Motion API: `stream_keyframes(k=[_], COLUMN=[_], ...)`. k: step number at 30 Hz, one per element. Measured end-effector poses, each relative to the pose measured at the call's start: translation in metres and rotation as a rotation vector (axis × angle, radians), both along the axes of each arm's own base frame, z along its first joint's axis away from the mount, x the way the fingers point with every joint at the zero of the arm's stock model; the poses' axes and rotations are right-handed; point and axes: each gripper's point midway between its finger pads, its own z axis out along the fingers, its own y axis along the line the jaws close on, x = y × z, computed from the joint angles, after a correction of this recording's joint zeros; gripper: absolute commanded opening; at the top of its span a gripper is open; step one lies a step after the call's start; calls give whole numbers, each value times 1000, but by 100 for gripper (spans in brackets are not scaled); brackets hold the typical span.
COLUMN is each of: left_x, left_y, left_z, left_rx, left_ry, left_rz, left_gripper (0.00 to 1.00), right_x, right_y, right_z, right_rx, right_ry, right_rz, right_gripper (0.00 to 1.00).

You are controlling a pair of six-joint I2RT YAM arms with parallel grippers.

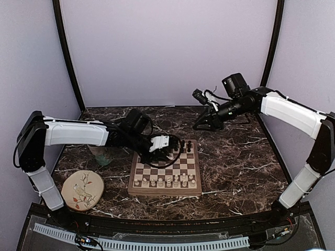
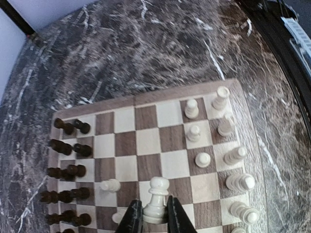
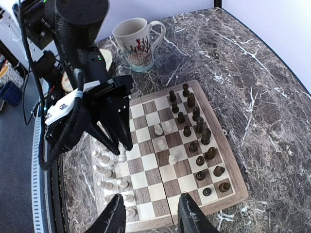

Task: Set up the chess pieces on the board
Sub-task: Pass from the left arm to the right

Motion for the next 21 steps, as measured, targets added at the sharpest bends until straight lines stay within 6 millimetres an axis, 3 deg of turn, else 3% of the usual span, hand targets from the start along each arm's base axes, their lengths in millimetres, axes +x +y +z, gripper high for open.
stream_keyframes(k=[4,13,21], left_x=[11,30,38], left_y=[-5,0,-2], left_z=[27,40,71], left_rx=[-156,-437,-575], left_ry=[-45,-17,-25], left_rz=[107,364,414], left_gripper=[16,16,16], right_x=[12,19,12], right_y=[9,34,54], right_z=[7,-32,-40], right_rx=[28,60,125], right_ry=[63,384,604], right_rz=[-48,-45,3], right_gripper=[38,43,45])
